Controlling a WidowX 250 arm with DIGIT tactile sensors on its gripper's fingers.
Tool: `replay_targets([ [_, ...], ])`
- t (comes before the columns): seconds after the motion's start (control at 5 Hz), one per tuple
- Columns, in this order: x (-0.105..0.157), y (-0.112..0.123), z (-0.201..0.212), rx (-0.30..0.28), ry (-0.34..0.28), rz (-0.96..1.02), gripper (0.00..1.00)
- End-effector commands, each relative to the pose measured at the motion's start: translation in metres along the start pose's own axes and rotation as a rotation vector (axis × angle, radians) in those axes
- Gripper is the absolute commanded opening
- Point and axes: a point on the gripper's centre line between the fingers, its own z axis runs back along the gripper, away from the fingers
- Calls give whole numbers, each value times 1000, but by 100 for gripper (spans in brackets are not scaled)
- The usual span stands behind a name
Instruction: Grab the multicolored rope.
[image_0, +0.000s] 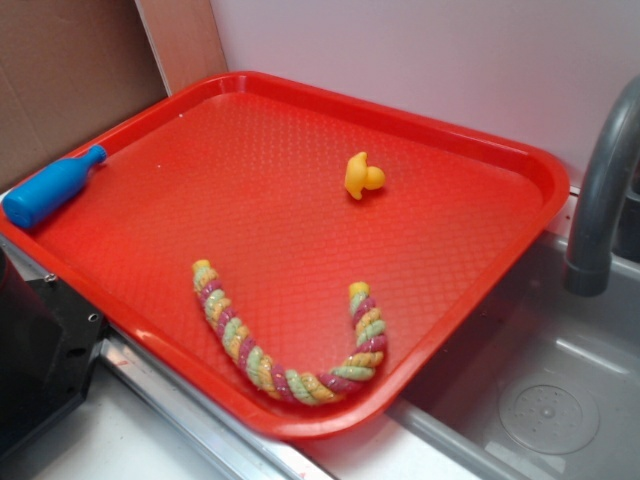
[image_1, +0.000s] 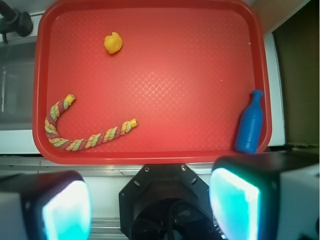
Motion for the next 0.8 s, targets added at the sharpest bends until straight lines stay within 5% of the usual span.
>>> replay_targets([
  [0.0,0,0,0,0,0,0,100],
  [0.2,2,-5,-44,-2,73,97,100],
  [0.6,-5,-40,-110,-61,42,411,100],
])
